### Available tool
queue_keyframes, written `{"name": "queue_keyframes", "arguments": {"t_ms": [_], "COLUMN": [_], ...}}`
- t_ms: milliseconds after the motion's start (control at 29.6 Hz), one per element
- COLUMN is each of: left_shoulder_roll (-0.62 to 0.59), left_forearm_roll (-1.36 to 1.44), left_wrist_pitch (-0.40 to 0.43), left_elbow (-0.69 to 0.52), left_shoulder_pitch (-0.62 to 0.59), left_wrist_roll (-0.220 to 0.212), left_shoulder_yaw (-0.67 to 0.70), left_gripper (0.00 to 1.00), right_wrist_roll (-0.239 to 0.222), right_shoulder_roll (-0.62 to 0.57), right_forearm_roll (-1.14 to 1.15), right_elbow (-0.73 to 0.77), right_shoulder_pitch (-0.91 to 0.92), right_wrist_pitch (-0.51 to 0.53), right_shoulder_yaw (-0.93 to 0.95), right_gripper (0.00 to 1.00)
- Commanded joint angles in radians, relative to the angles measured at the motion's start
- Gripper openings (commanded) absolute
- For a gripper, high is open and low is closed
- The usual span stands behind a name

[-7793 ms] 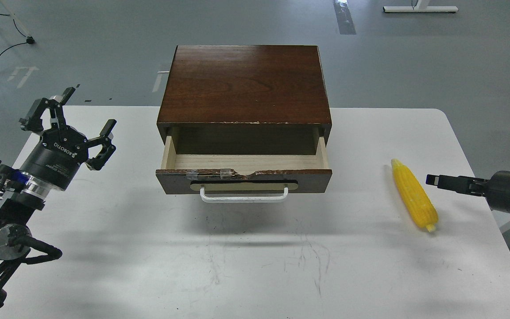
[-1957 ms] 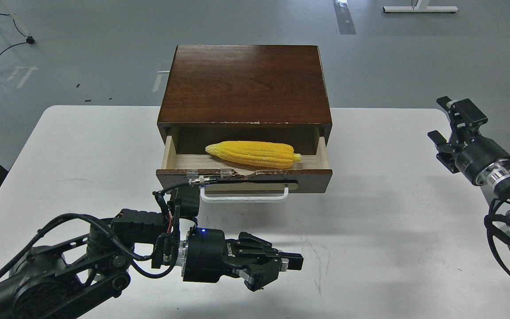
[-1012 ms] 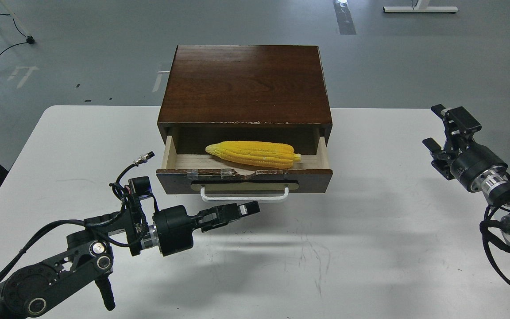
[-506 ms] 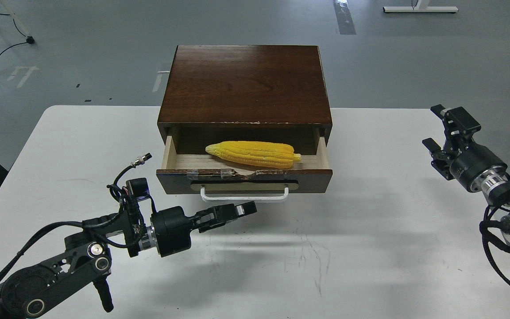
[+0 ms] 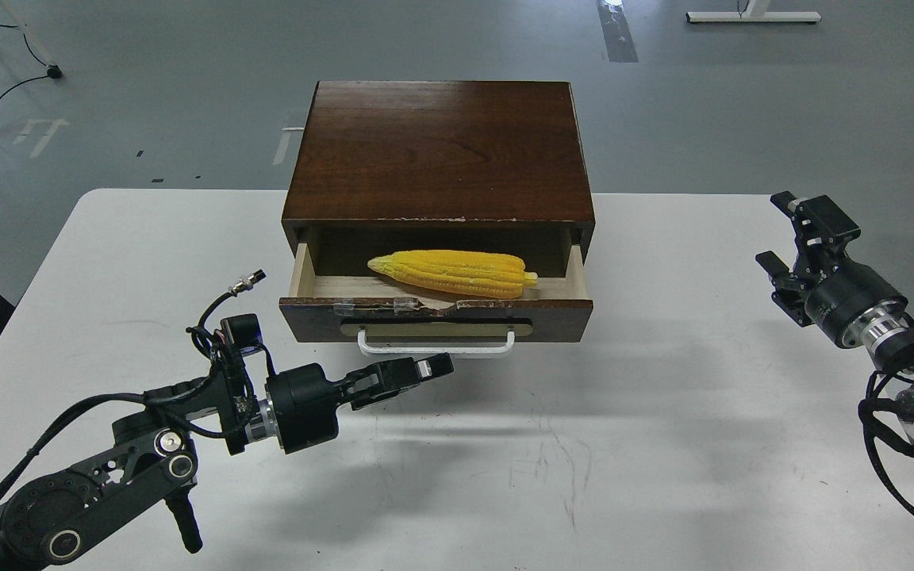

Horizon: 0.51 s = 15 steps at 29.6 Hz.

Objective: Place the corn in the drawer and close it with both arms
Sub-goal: 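Bring the left gripper up against the drawer front below the handle, then push the drawer shut with the left gripper, away from the robot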

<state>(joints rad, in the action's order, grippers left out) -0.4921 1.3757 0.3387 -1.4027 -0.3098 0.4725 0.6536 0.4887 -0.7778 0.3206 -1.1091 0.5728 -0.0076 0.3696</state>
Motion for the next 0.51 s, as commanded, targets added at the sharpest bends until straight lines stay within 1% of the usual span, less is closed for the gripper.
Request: {"name": "queue_keyframes", "arguments": {"t_ms": [0,304,472], "left_shoulder_roll": [0.001,0.003,0.006], "left_forearm_roll": [0.000,-0.020,-0.021], "left_wrist_pitch": [-0.004,-0.007,-0.009], "left_elbow": [0.005,0.007,0.025], "left_shoulder_pitch": [0.000,-0.002,-0.006], "left_wrist_roll": [0.000,-0.002,-0.011], "left_shoulder_yaw": [0.009,0.023,0.026], "left_gripper": [0.00,0.00,0.00], "right_wrist_roll": [0.000,0.000,0.000], "right_shoulder_roll": [0.002,0.014,0.014], "right_forearm_roll": [0.000,0.000,0.000], "right_elbow": [-0.001,0.000,-0.001], "right_shoulder_pitch": [-0.011,-0.021,-0.024], "right_wrist_pitch": [0.000,0.000,0.000], "right_shoulder_yaw": [0.000,0.000,0.000], "right_gripper": [0.99,0.99,0.99]}}
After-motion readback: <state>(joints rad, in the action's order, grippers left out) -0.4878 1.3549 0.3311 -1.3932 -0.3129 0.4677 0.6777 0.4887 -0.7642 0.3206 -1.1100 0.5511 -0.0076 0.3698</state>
